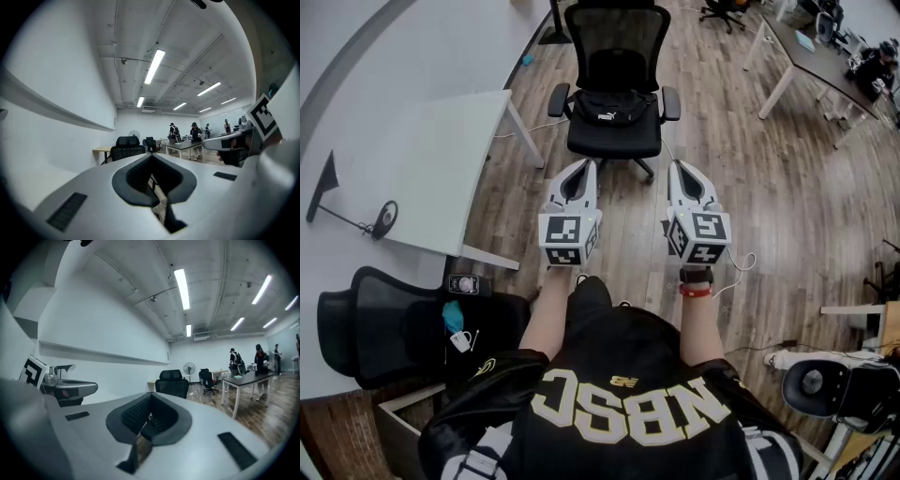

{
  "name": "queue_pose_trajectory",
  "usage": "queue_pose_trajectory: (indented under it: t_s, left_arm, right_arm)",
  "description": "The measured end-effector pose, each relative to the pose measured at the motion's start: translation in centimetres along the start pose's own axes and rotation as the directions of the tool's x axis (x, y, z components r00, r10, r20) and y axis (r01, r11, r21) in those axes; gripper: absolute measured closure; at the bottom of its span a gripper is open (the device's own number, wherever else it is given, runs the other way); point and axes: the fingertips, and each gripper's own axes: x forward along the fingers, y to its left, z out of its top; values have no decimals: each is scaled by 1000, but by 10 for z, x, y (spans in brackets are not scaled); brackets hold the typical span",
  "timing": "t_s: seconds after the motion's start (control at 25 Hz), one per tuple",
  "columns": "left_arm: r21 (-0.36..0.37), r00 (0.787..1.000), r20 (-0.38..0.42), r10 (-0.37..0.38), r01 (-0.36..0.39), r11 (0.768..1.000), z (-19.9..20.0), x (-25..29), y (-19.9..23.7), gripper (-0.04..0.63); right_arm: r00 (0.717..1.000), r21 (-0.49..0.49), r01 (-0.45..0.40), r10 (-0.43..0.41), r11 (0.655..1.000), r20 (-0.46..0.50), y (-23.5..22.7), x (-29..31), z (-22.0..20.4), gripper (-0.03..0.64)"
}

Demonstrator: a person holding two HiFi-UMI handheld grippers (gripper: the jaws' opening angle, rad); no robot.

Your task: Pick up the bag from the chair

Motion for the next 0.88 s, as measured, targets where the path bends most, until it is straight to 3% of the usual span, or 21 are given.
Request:
queue_pose_trajectory:
  t_s: [0.36, 0.56, 0.88]
  left_arm:
    - [-18, 1000, -2, -4, 4, 1000, -18, 50, 18, 589]
    - [-21, 1000, 5, -5, 5, 1000, -22, 108, 60, 589]
    - [-94, 1000, -10, -10, 9, 995, -30, 217, 147, 589]
  right_arm:
    - [1000, 70, 0, 0, 998, -12, -18, 53, -20, 611]
    - [999, 65, -1, 3, 998, -32, -26, 122, -21, 611]
    - [993, 41, -29, 34, 999, -110, -26, 260, -11, 609]
